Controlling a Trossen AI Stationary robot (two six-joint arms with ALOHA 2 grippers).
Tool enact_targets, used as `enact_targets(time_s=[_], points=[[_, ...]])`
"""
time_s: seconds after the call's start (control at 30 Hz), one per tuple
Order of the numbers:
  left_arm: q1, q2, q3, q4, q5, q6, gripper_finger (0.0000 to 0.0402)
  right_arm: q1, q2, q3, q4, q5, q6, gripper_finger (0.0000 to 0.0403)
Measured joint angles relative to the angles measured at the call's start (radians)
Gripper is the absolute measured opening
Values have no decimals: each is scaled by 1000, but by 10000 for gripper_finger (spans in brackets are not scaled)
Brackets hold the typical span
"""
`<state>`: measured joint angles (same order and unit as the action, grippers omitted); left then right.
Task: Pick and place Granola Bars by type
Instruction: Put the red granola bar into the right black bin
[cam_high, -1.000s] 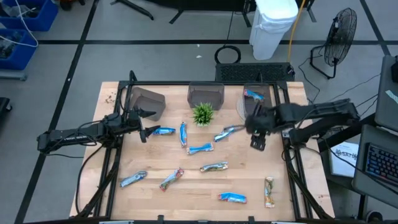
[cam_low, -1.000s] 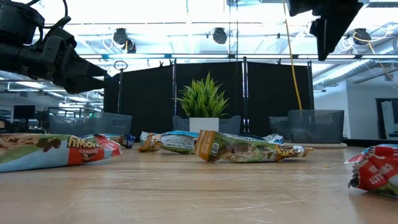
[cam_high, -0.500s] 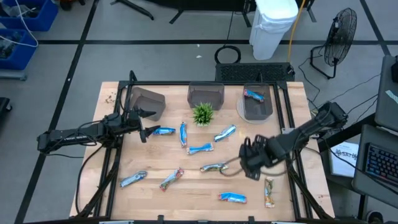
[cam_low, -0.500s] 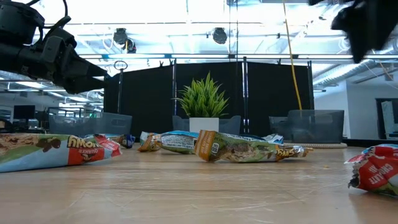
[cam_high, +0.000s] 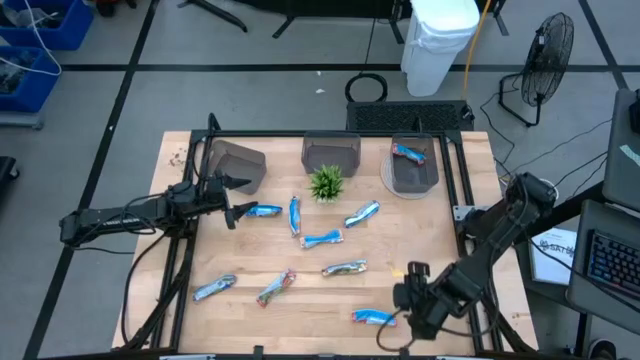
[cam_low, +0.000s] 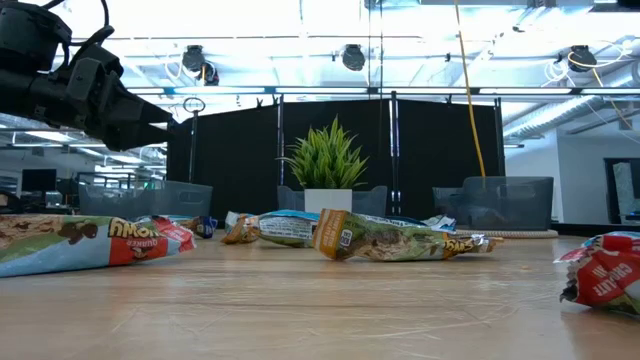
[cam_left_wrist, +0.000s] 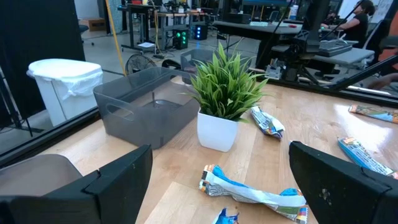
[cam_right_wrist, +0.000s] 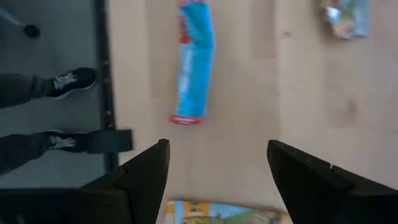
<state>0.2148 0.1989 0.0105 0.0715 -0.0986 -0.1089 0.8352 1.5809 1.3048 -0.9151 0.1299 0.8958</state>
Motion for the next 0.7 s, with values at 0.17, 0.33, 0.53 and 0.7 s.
enact_targets(time_s=[0.17,0.33,0.53,0.7], points=[[0,0,0,0,0,0,374,11,54,0,60,40,-20,274],[0,0,0,0,0,0,374,3,128,0,143,82,-55,278],[0,0,0,0,0,0,374,-14,203,0,231,80,-43,267],[0,0,0,0,0,0,374,-29,258,0,291,48,-38,255]])
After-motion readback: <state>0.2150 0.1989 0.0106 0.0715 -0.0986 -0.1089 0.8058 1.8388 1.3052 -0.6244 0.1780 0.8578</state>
